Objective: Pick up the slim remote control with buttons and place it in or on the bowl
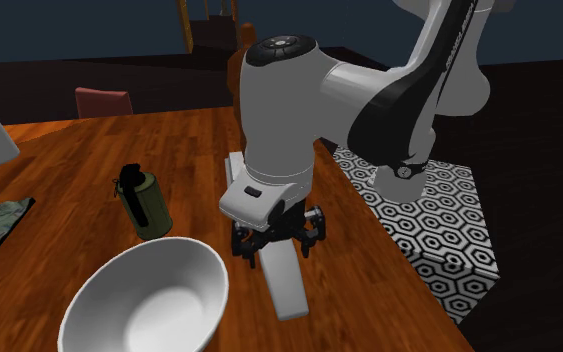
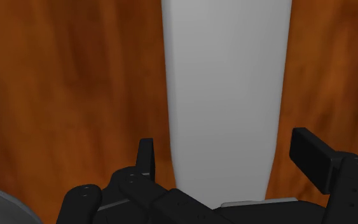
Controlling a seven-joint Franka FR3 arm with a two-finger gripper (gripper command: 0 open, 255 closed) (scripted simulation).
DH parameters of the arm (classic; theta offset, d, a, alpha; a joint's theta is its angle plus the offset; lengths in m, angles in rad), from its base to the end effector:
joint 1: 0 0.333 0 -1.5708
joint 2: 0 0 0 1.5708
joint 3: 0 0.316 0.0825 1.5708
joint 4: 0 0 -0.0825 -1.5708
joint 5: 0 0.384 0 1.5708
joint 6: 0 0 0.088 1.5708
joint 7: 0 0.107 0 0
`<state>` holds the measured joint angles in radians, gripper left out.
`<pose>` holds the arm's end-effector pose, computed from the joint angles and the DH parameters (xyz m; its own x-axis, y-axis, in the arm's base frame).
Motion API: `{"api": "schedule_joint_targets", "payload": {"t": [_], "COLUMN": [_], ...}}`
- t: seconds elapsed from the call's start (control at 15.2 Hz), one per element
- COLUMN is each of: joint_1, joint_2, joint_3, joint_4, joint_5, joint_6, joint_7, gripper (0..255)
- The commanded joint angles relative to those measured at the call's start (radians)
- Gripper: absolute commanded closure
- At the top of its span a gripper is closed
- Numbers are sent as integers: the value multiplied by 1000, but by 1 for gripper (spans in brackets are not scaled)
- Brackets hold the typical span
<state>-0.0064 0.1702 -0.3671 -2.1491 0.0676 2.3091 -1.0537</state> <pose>0.5222 -0.2006 0.3279 0.8023 0.5969 -0.0081 0.5969 -0.8023 0.0075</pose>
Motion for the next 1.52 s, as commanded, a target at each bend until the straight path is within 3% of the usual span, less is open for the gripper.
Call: {"api": "schedule_joint_targets", "payload": {"t": [0.0, 0.26, 0.33, 0.92, 1.45], "joint_1": [0, 0, 0, 0, 6], "joint_2": [1, 1, 1, 1, -63], "joint_3": [0, 0, 0, 0, -6], "joint_4": [0, 0, 0, 0, 40], "joint_5": [1, 1, 1, 1, -32], "joint_6": [1, 1, 1, 1, -98], "joint_7": [0, 0, 0, 0, 22], "gripper": [0, 0, 255, 255, 255]}}
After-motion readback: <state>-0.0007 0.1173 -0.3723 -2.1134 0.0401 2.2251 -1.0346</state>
